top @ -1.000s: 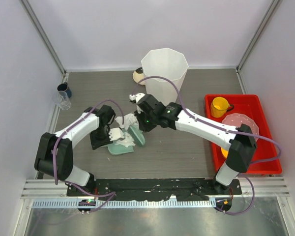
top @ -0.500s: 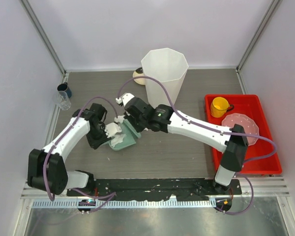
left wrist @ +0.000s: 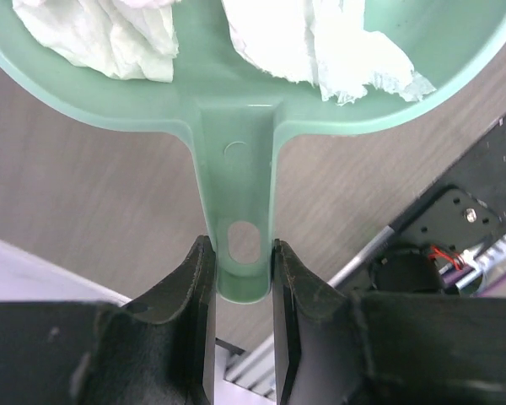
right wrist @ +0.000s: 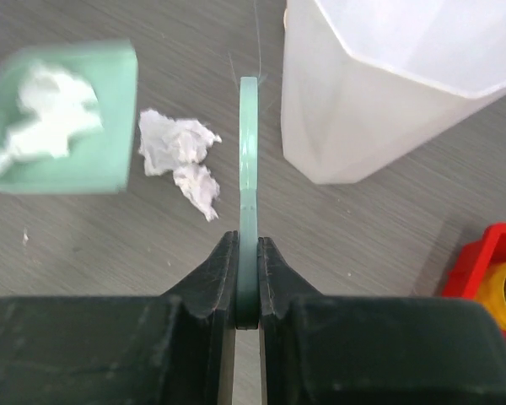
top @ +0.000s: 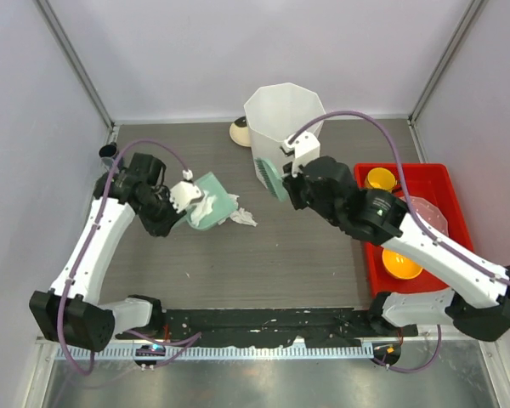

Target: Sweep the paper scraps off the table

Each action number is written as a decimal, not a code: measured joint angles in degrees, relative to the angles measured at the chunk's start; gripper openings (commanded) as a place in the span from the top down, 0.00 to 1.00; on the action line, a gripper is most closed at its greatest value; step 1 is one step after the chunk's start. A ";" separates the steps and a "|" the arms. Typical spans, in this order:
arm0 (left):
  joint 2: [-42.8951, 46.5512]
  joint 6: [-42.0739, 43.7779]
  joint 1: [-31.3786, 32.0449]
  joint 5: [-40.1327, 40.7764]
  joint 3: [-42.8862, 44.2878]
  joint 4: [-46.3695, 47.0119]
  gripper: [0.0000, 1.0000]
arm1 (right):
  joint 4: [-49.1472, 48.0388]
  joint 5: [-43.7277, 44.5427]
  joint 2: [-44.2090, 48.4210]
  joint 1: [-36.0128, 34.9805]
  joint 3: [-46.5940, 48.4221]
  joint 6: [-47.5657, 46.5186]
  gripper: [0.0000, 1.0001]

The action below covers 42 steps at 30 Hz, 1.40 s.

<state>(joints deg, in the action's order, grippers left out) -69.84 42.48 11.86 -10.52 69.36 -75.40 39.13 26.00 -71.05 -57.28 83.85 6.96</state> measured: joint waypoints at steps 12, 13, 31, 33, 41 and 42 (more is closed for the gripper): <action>-15.89 -8.00 0.55 3.91 40.65 -3.10 1.00 | -8.41 -25.46 13.20 2.38 -30.84 -10.23 0.99; -18.91 -9.22 0.81 5.03 45.11 -2.71 1.00 | -8.59 -26.43 13.31 2.38 -31.17 -10.73 0.99; -38.66 15.45 22.69 49.68 58.90 37.24 1.00 | -11.78 -32.61 14.19 2.38 -32.17 -12.24 0.99; -38.80 24.87 23.82 52.74 53.75 47.91 1.00 | -11.85 -32.87 14.21 2.36 -32.20 -12.24 0.99; -39.17 59.23 24.92 53.46 30.34 88.50 1.00 | -12.26 -33.97 14.21 2.38 -32.33 -12.22 0.99; -39.69 61.90 24.90 52.65 28.59 93.29 1.00 | -12.26 -34.14 14.21 2.38 -32.33 -12.24 0.99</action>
<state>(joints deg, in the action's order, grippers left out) -109.54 104.38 36.75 42.13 97.95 17.89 26.87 -8.14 -56.84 -54.89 51.53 -5.28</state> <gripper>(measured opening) 0.273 0.150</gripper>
